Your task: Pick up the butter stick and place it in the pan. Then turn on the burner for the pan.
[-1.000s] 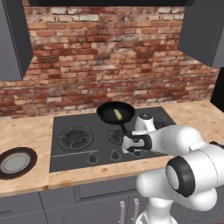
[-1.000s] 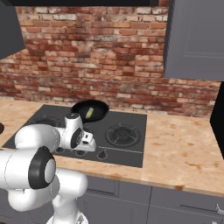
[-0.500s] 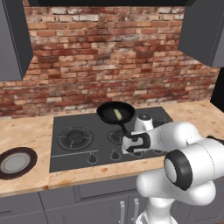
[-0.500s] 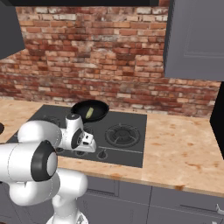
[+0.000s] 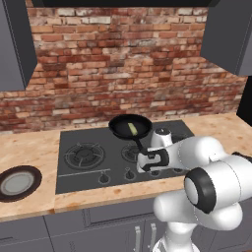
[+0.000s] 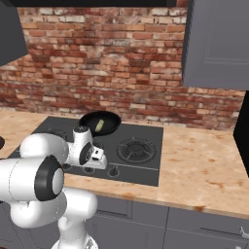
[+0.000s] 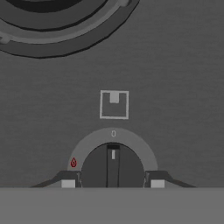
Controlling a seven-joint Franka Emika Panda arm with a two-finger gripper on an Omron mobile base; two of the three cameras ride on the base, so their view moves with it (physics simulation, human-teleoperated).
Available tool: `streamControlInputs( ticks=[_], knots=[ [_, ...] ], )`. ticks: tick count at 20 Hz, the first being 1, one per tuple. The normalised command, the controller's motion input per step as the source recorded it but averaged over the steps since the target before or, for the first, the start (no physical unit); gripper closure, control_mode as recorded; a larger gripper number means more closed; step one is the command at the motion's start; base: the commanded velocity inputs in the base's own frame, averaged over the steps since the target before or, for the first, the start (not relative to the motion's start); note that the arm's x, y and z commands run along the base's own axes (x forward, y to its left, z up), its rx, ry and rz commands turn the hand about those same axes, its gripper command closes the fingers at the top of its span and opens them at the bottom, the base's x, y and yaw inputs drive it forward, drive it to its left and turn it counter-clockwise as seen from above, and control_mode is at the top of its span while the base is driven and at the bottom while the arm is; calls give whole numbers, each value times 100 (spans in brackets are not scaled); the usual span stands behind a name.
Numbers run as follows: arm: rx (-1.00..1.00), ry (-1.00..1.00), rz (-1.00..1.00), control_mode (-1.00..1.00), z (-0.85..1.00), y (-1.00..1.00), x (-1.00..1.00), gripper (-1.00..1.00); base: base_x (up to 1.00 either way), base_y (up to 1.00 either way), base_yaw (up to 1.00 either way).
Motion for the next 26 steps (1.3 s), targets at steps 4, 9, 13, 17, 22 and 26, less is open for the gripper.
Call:
streamControlInputs(
  ticks=[4, 9, 13, 17, 22, 26],
  knots=[
    [0, 0, 0, -100, 0, 0, 0, 100, 0, 0, 0],
    [0, 0, 0, -100, 0, 0, 0, 100, 0, 0, 0],
    [0, 1, 2, -100, 0, 0, 0, 100, 0, 0, 0],
    [0, 1, 9, -100, 0, 0, 0, 100, 0, 0, 0],
    [0, 0, 15, -100, -1, 0, 0, 100, 0, 0, 0],
    [0, 1, 17, -100, -3, 0, 0, 100, 0, 0, 0]
  ],
)
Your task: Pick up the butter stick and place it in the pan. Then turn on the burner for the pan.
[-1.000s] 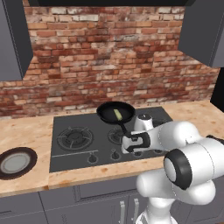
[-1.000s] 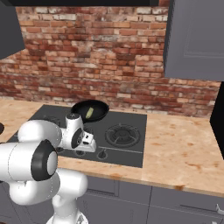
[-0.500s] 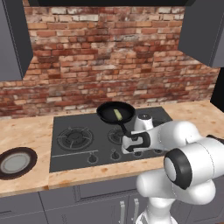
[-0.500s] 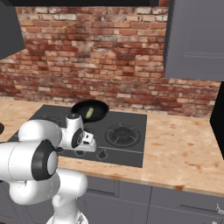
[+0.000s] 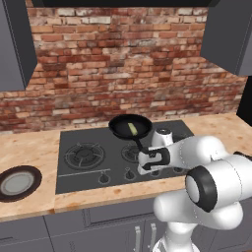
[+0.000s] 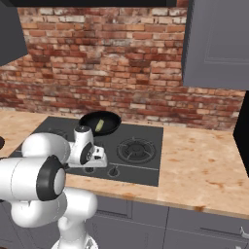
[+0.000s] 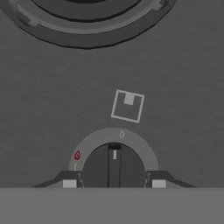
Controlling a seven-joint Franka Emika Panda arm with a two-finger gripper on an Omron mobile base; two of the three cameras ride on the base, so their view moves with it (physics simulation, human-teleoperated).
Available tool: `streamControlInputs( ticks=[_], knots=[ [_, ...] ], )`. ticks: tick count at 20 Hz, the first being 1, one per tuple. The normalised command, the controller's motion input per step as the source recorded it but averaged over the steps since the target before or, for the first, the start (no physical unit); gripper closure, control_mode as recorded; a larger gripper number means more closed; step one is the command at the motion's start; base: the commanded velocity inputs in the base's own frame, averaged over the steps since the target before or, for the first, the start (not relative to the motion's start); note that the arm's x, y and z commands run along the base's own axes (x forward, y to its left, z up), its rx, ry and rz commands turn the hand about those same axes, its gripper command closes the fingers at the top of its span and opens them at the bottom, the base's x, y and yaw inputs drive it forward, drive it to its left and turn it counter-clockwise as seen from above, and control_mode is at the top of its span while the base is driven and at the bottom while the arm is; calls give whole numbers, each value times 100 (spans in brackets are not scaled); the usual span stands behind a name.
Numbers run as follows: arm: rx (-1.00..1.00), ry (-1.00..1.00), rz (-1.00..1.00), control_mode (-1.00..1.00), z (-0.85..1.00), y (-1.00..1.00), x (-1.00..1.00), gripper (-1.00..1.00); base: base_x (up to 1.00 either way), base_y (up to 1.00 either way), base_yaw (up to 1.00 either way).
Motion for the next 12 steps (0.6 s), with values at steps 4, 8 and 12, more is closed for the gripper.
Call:
streamControlInputs(
  ticks=[4, 8, 12],
  knots=[
    [0, 3, 16, -100, -2, 0, 0, 100, 0, 0, 0],
    [0, 4, 16, -100, -2, 0, 0, 100, 0, 0, 0],
    [0, 6, 16, -100, -3, 0, 0, 100, 0, 0, 0]
  ],
)
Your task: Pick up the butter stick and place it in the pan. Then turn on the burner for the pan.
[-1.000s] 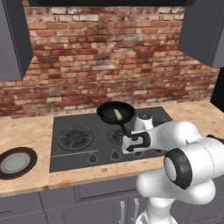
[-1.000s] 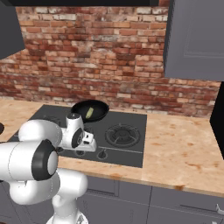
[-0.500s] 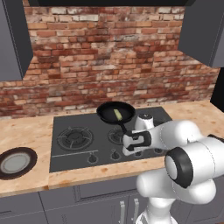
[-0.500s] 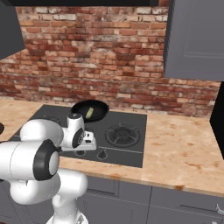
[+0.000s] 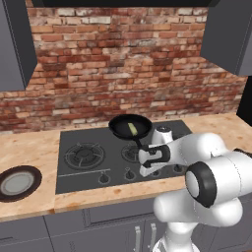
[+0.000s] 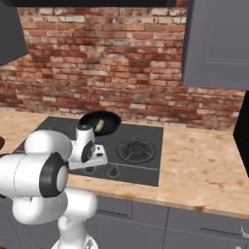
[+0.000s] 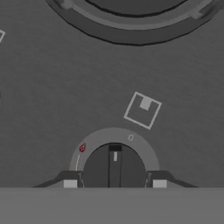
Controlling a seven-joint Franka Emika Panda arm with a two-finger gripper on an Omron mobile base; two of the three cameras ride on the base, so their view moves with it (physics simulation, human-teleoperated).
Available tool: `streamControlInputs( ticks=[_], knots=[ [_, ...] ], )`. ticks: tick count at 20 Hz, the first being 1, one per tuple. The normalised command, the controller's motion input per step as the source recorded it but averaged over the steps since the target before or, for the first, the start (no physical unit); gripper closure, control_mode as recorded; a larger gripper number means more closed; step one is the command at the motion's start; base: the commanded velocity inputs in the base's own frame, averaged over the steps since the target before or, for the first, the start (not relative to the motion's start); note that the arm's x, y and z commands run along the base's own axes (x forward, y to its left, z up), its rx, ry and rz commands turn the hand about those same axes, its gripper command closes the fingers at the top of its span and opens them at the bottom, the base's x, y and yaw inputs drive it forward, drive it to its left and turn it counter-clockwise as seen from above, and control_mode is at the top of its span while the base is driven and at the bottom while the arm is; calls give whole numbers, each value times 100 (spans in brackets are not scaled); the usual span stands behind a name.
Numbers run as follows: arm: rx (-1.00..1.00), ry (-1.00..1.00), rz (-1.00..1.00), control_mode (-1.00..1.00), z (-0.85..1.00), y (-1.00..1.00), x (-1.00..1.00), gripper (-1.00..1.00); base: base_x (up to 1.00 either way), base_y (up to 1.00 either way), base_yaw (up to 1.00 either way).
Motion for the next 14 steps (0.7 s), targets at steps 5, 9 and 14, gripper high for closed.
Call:
streamControlInputs(
  ticks=[5, 9, 14],
  knots=[
    [0, 7, 15, -100, -5, 0, 0, 100, 0, 0, 0],
    [0, 7, 15, -100, -7, 0, 0, 100, 0, 0, 0],
    [0, 7, 14, -100, -6, 0, 0, 100, 0, 0, 0]
  ],
)
